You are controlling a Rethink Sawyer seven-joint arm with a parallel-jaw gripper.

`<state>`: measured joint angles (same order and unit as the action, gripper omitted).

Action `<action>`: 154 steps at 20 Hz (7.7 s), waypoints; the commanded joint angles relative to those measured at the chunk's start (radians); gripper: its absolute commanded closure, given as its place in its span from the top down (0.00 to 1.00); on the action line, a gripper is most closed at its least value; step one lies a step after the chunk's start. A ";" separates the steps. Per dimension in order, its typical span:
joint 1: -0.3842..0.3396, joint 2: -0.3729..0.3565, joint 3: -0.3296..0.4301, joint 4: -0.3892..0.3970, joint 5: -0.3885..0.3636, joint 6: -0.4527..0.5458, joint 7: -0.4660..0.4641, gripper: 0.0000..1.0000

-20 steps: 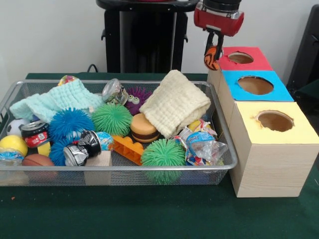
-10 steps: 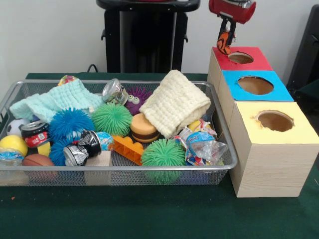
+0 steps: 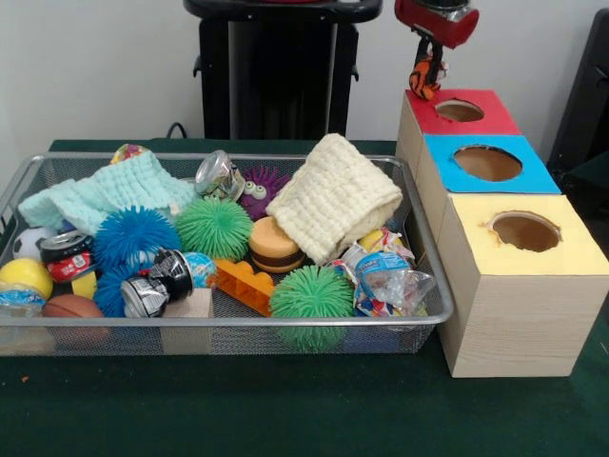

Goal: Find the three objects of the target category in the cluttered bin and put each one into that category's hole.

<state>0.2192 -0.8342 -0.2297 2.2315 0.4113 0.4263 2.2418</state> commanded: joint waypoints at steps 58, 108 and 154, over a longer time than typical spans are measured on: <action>0.096 0.174 -0.087 -0.361 0.004 0.218 0.209 1.00; 0.085 0.237 -0.049 -0.301 0.014 0.322 0.206 0.00; 0.117 0.202 -0.308 -0.749 -0.458 0.363 0.300 0.00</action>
<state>0.2794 -0.6395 -0.3971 1.6248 0.0828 0.9407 2.2804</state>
